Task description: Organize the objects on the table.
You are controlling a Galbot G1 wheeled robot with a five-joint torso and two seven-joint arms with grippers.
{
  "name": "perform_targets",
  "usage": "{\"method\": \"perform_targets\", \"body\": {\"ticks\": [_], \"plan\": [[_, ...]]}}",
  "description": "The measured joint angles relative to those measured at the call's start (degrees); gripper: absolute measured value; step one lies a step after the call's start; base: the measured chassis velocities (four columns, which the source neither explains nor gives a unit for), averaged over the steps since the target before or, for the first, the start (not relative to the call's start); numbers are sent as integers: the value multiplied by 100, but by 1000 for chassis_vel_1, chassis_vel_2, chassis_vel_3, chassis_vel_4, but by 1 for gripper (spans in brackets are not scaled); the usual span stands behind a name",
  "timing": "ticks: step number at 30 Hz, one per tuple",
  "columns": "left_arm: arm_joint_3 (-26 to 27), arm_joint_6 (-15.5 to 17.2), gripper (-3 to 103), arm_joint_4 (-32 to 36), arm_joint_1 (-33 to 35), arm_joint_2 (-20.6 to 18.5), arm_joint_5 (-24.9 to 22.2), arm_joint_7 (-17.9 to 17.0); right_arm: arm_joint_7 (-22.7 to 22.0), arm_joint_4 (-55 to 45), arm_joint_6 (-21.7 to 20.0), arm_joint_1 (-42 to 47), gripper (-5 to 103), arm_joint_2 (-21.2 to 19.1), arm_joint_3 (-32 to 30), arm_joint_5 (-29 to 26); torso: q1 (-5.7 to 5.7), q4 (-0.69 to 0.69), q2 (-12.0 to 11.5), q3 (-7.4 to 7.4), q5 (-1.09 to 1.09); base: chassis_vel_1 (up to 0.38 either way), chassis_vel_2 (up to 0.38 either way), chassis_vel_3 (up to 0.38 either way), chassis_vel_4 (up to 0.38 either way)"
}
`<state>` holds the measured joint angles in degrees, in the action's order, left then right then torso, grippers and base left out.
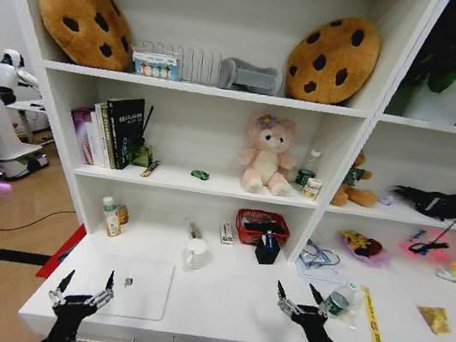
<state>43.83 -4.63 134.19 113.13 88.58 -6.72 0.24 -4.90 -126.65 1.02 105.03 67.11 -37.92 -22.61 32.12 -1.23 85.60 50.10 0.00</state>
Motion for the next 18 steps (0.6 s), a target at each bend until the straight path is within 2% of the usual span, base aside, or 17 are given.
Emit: {"method": "perform_targets", "body": {"ticks": [8, 18], "plan": [[-5, 23, 100, 121, 68, -9, 98, 171, -3, 48, 37, -69, 100, 1, 94, -1, 0, 1, 0, 0, 0, -19, -18, 16, 15], [-6, 140, 100, 176, 123, 1, 117, 194, -3, 89, 84, -135, 100, 10, 168, 2, 0, 1, 0, 0, 0, 0, 0, 0, 0]]}}
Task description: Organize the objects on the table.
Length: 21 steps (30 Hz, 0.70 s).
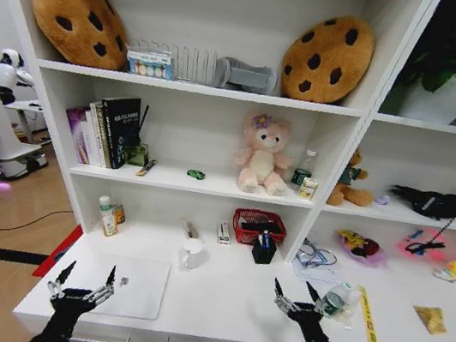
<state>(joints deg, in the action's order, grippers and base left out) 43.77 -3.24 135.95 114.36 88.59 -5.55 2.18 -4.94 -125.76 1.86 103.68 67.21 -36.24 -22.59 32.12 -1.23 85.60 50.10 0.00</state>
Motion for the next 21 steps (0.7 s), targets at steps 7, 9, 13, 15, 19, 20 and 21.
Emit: {"method": "perform_targets", "body": {"ticks": [7, 9, 13, 15, 19, 20, 21], "plan": [[0, 2, 100, 0, 0, 2, 2, 0, 90, -9, 20, -1, 100, -14, 12, 24, 0, 0, 0, 0, 0, 0, 0, 0, 0], [-1, 2, 100, -1, 0, 2, 2, 0, 97, -24, 80, -4, 100, -1, 12, 22, 0, 0, 0, 0, 0, 0, 0, 0, 0], [-1, 5, 100, -5, 0, 3, 2, 0, 97, -29, 110, -11, 100, -9, 5, 20, 0, 0, 0, -1, 1, -44, -32, 37, 49], [-1, 5, 100, -6, 0, 3, 2, -1, 97, -30, 117, -18, 100, -19, 3, 19, 0, 0, 0, 0, 1, -92, -99, 83, 115], [-4, 6, 100, -8, 0, 3, 2, -2, 87, -46, 156, -33, 100, -37, 9, 22, 0, -1, 0, 0, 2, -151, -178, 160, 164], [-5, 6, 100, -9, 0, 4, 2, -2, 83, -47, 219, -49, 100, -38, 16, 112, 0, -1, 0, 0, 2, -211, -189, 194, 207], [-5, 6, 100, -9, 0, 4, 2, -2, 83, -47, 219, -49, 100, -38, 16, 112, 0, -1, 0, 0, 2, -211, -189, 194, 207]]}}
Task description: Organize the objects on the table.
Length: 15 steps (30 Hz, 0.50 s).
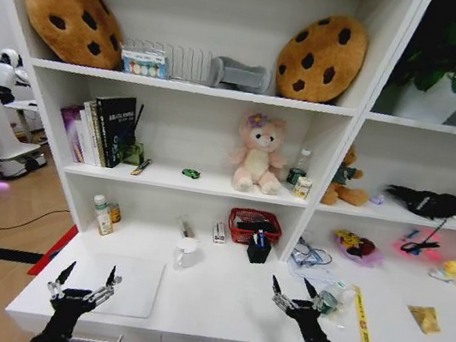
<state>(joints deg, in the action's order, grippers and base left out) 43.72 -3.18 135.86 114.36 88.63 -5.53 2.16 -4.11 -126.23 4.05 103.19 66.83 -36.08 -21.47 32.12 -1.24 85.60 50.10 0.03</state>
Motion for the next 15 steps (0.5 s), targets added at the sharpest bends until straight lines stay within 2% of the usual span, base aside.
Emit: {"method": "perform_targets", "body": {"ticks": [1, 3, 10, 15], "plan": [[-1, 0, 100, 0, 0, 0, 0, 0, 0, 0, 47, -13, 100, 2, 2, 85, 0, 1, -1, 1, -8, -213, -189, 203, 199], [-1, 1, 100, -2, 0, 0, 0, 0, -28, -7, 67, -18, 100, 7, 28, 108, 0, 1, 0, 0, 1, -227, -213, 224, 244], [-3, 1, 100, -3, -1, 1, -1, 0, -110, -5, 258, -30, 100, 80, 39, 149, 0, -1, 0, 1, -3, -218, -219, 213, 225], [-3, 0, 100, -5, -1, 2, -2, 0, -162, -16, 283, -7, 100, 145, -63, -148, 0, -1, 0, 0, -2, -108, -124, 115, 102]]}}
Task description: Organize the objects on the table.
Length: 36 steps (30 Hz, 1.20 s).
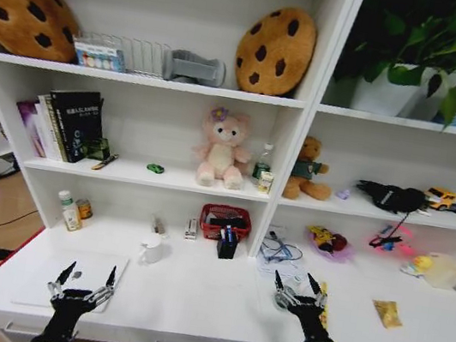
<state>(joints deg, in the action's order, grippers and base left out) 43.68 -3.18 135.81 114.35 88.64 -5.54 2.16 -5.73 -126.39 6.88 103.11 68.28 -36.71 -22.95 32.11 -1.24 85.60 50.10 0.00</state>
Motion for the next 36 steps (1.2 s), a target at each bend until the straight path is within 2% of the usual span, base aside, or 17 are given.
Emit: {"method": "perform_targets", "body": {"ticks": [5, 11, 20, 21, 24, 25, 28, 30, 32, 33, 34, 36], "plan": [[2, 0, 100, -1, 0, -2, 0, -1, 17, 138, -232, -77, 100, -154, -137, -162, 0, 1, 0, 0, 3, 8, 21, -13, -21], [4, 0, 100, -2, 0, -2, 0, -5, 79, 523, -410, -342, 100, -375, 28, -273, 1, 2, 0, 0, 1, 33, 22, -24, -23], [2, -2, 100, -2, 0, -2, 0, -6, -13, 890, -486, -538, 100, -286, 251, -130, 0, 1, 0, 0, -1, 0, 0, 0, 0], [2, -2, 100, -2, 0, -2, 0, -6, 35, 956, -477, -568, 103, -275, 265, -59, 0, 1, 0, 0, -1, 0, 0, 0, 0], [2, -2, 100, -2, 0, -2, 0, -7, 64, 985, -464, -602, 100, -273, 284, -19, 0, 2, 0, 0, 0, 0, 0, 0, 0], [2, -2, 100, -2, 0, -2, 0, -7, 67, 995, -462, -626, 90, -262, 296, -8, 1, 1, 0, 0, 0, 0, 0, 0, 0], [2, -2, 100, -2, 0, -2, 0, -7, 67, 1018, -460, -645, 85, -247, 314, 14, 0, 2, 0, 0, 0, 0, 0, 0, 0], [2, -2, 100, -2, 0, -2, 0, -7, 67, 1025, -457, -640, 74, -235, 330, 36, 0, 2, 0, 0, 0, 0, 0, 0, 0], [2, -2, 100, -2, 0, -2, 0, -7, 67, 1024, -457, -629, 74, -231, 332, 36, 0, 2, 0, 0, 0, 0, 0, 0, 0], [2, -2, 100, -2, 0, -2, 0, -7, 71, 1024, -457, -607, 63, -226, 333, 37, 0, 1, 0, 0, 0, 0, 0, 0, 0], [2, -2, 100, -2, 0, -2, 0, -7, 78, 1027, -458, -594, 57, -224, 333, 42, 0, 1, 0, 0, 0, 0, 0, 0, 0], [2, -2, 100, -2, 0, -2, 0, -7, 86, 1032, -458, -586, 57, -222, 333, 47, 0, 1, 0, 0, 0, 0, 0, 0, 0]]}}
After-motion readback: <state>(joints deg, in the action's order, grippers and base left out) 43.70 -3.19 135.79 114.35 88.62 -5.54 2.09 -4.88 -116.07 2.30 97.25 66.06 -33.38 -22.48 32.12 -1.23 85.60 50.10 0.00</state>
